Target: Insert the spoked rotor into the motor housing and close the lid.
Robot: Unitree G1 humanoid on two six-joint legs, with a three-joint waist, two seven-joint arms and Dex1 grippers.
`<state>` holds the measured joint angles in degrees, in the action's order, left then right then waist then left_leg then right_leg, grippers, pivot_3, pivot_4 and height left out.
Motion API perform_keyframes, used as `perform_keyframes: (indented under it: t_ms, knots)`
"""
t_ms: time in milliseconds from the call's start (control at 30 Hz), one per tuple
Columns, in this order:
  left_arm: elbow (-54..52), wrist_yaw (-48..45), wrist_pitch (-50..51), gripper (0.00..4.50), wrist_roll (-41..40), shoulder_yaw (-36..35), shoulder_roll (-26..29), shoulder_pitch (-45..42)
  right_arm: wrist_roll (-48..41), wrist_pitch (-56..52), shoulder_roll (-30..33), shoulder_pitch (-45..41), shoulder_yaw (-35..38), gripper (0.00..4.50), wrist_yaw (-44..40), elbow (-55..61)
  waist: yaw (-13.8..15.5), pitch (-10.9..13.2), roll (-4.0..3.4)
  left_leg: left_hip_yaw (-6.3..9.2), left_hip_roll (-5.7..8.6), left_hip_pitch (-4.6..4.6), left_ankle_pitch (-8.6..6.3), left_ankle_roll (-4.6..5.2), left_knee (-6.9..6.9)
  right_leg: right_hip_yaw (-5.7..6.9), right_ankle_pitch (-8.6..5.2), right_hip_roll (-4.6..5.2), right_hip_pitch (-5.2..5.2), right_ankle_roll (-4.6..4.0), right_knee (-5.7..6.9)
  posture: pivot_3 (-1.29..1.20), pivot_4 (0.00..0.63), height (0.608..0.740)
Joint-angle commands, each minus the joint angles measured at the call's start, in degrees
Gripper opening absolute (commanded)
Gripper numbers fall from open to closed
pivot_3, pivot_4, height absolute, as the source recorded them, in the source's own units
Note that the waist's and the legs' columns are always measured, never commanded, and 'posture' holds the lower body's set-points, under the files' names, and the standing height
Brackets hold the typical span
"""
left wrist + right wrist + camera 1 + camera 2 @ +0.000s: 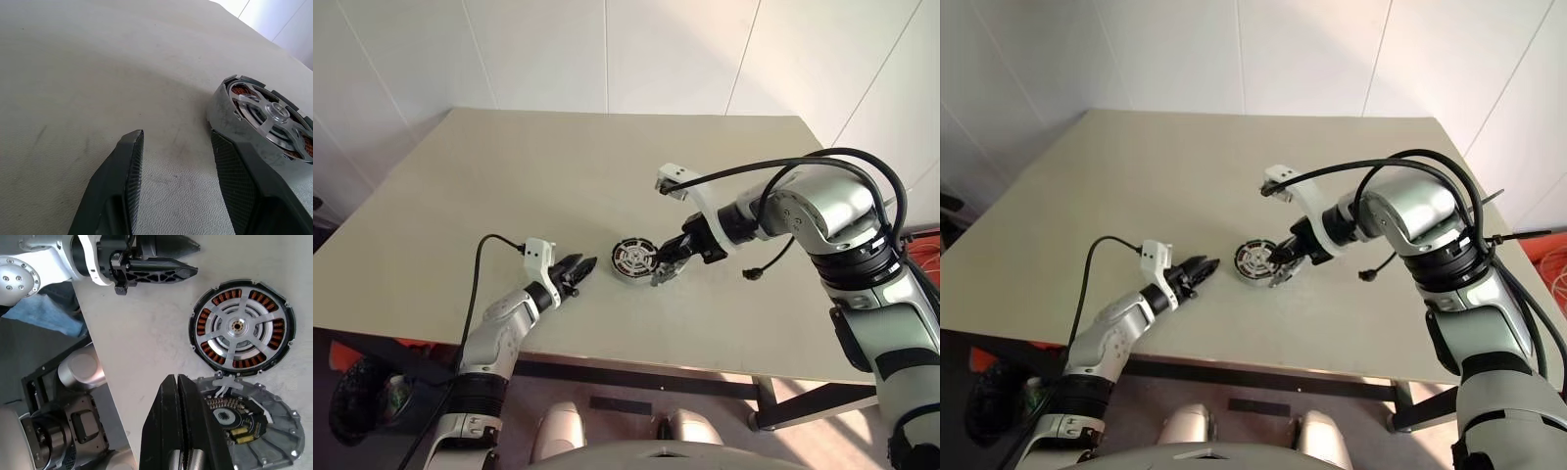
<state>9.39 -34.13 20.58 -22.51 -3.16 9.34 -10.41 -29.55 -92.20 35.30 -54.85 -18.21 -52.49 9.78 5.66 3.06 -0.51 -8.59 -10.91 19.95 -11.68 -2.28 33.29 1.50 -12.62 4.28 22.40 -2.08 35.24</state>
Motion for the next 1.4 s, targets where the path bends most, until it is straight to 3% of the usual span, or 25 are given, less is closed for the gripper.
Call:
perform_keyframes:
  t_ms: [33,167,500,733,1000,1200,1400]
  knots:
    - [-0.71,0.13,0.42,2.3,-0.18,0.05,0.19,-0.5,0.73,5.57,-3.17,-3.74,7.44,0.02,4.16,-2.22,-0.02,0.0,0.0,0.0,0.0,0.01,0.01,-0.02,0.0,0.0,0.0,0.0,0.02,0.0,0.01,0.0,0.0,0.74]
    - [-0.53,-0.41,0.7,2.3,-0.07,0.44,0.55,-1.17,3.1,15.06,-4.85,-1.18,11.13,0.02,8.77,-2.84,0.09,-0.01,0.05,0.0,0.01,-0.01,0.02,-0.03,0.02,0.0,0.0,0.01,0.06,0.0,0.02,0.0,0.0,0.74]
    - [2.05,-3.14,1.3,2.3,0.04,0.57,3.51,-4.7,9.47,31.54,3.16,17.63,12.41,0.02,13.52,4.33,0.12,0.04,0.08,0.02,0.03,0.05,0.02,-0.02,-0.03,0.03,0.03,0.0,0.1,0.05,-0.06,0.0,0.0,0.74]
    - [6.92,-5.84,0.83,2.3,0.73,1.1,5.0,-9.53,12.07,42.75,12.87,28.32,14.86,0.02,9.89,7.01,0.36,0.04,0.09,0.02,0.05,0.04,0.02,-0.01,-0.07,0.02,-0.04,0.01,-0.02,0.17,-0.17,0.0,0.0,0.74]
    - [10.54,-7.77,-0.04,2.3,1.7,1.63,4.48,-11.88,8.79,54.42,23.81,48.41,19.68,0.02,-4.06,17.89,1.24,0.04,0.09,0.0,0.04,0.11,-0.12,0.23,-0.1,0.03,-0.02,0.01,-0.04,0.14,-0.38,0.0,0.0,0.74]
    - [11.91,-8.26,-0.48,2.3,2.04,1.97,4.1,-12.87,5.98,51.66,18.21,42.87,19.23,0.02,-0.53,17.46,1.05,0.03,0.09,-0.04,0.02,-0.01,-0.23,0.44,-0.02,-0.01,-0.2,0.01,-0.13,0.55,-0.36,0.0,0.0,0.74]
    - [11.61,-8.08,-0.33,2.3,2.12,1.66,4.13,-13.61,6.84,48.14,11.73,37.29,15.24,0.02,3.65,16.03,1.46,0.01,0.07,-0.01,0.04,-0.01,-0.11,0.38,0.02,0.01,0.04,0.02,-0.13,0.14,-0.21,0.0,0.0,0.74]
